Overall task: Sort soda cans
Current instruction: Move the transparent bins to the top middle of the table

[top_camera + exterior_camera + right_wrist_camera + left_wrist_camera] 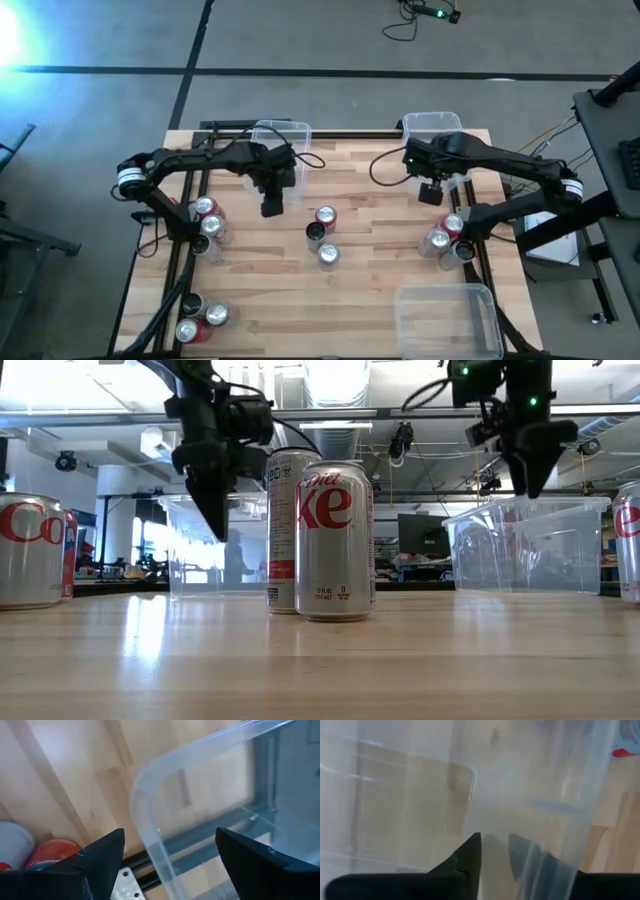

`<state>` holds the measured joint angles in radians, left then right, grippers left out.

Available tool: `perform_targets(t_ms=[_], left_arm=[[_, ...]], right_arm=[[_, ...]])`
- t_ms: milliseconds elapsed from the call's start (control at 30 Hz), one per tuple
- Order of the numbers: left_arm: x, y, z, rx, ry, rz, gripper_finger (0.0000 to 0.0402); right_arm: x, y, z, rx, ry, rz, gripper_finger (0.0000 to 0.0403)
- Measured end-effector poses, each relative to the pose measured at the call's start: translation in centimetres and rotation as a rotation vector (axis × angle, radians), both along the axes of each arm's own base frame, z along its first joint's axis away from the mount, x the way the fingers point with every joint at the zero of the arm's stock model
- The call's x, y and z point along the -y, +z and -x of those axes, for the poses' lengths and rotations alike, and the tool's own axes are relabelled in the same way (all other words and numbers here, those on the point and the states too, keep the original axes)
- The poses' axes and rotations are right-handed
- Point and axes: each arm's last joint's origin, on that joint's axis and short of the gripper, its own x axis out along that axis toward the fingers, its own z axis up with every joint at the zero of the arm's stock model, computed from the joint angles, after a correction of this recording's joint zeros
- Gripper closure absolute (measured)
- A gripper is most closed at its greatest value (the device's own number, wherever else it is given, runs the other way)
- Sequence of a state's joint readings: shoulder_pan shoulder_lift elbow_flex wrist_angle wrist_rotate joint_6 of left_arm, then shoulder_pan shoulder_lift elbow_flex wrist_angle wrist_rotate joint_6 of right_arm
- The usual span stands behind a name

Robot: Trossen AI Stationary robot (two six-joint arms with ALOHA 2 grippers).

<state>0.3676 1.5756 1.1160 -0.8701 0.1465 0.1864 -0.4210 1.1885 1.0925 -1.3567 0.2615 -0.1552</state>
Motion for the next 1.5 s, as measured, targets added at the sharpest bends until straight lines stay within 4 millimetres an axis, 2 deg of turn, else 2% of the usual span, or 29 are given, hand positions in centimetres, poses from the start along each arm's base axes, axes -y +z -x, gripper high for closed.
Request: perform_targets(t_ms=[200,367,600,867,900,1000,1200,1367,1500], left_arm=[[0.0,-0.7,0.2,0.005,0.001,-0.045,0.0376],[0.0,0.2,0.4,0.027,-0.008,-0.058,0.0385],[0.4,0.9,1.0,0.038,-0.008,0.0,0.0347],[0.8,0.7,1.2,0.028,-0.098,0.022,0.0269],[0.9,0.7,1.2,0.034,-0.116,0.025,0.0263],[0.8,0.7,1.2,0.034,-0.142,0.011,0.0253],[0.7,0.7,1.3,0.023,-0.169,-0.026,0.0256],[0.8,0.7,1.4,0.014,-0.185,-0.026,0.0265],[0.9,0.9,1.7,0.006,-0.206,-0.023,0.0271]], right_arm=[[0.0,-1.5,-0.2,0.018,0.028,-0.028,0.0113],[0.1,-2.1,-0.2,0.022,0.026,-0.027,0.0139],[0.1,-2.6,-0.2,0.025,0.031,-0.025,0.0223],[0.2,-2.8,-1.0,0.101,0.007,-0.062,0.0359],[0.2,-2.8,-1.1,0.1,0.007,-0.061,0.0371],[0.0,-2.9,-1.4,0.095,-0.005,-0.061,0.0372],[0.1,-1.1,-4.2,0.162,-0.041,-0.067,0.0364],[0.1,0.6,-7.9,0.216,0.011,-0.072,0.0371],[-0.3,1.0,-11.5,0.247,0.034,-0.076,0.0369]])
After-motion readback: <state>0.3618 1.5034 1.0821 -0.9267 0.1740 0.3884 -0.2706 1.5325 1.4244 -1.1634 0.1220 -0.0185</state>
